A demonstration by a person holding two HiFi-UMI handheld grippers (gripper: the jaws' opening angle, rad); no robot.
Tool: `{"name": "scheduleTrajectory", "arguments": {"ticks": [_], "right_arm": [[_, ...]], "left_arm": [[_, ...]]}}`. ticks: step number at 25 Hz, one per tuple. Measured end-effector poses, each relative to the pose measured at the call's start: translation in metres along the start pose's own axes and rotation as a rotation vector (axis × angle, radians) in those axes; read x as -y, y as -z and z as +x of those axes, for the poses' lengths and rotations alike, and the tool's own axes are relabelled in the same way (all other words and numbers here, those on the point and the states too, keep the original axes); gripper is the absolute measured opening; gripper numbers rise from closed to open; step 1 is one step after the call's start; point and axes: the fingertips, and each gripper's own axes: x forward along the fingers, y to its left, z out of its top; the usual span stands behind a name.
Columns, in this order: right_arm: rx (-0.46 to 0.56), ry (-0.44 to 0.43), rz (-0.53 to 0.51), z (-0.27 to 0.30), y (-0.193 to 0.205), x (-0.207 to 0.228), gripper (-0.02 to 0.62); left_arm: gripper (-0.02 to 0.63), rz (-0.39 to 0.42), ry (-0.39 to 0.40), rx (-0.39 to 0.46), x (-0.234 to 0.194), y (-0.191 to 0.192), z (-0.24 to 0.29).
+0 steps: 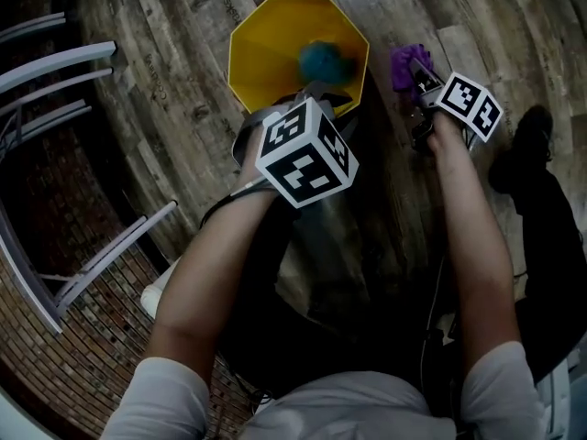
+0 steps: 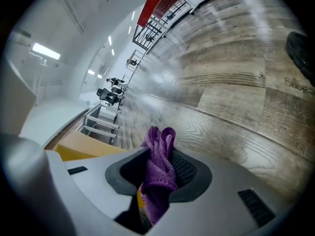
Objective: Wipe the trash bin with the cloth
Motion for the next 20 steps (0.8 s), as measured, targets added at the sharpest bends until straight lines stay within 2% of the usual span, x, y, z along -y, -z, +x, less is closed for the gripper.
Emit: {"name": "scheduleTrajectory", "arguments": {"ticks": [3,6,10,15,18,20], "right_arm": [[0.045,-0.03,0.062,-0.024,-0.006,-0.009,0.115],[0.061,-0.087,0.099,-0.042,0.001,-0.028,0.115],[0.051,-0.181,0.116,-0.061,0.019,-0.057,0.115],[0.021,-0.245,0.092,-0.071,0.033,-0.082,0.115],[0.006,-0.295,0.081,-0.066,0.038,-0.093,0.115],[-0.003,-0.303,0.096,-0.06,0.039,-0.094,0.115]], "left_arm": [[0.103,0.063,-0.022,-0.04,0.0,0.009,-0.009],[0.118,0.113,-0.023,-0.074,0.004,0.022,-0.018],[0.123,0.11,-0.003,-0.102,0.007,0.038,-0.028],[0.123,0.158,0.041,-0.164,0.016,0.058,-0.039],[0.123,0.172,0.051,-0.226,0.015,0.077,-0.039],[0.123,0.152,0.042,-0.272,0.006,0.09,-0.031]]}}
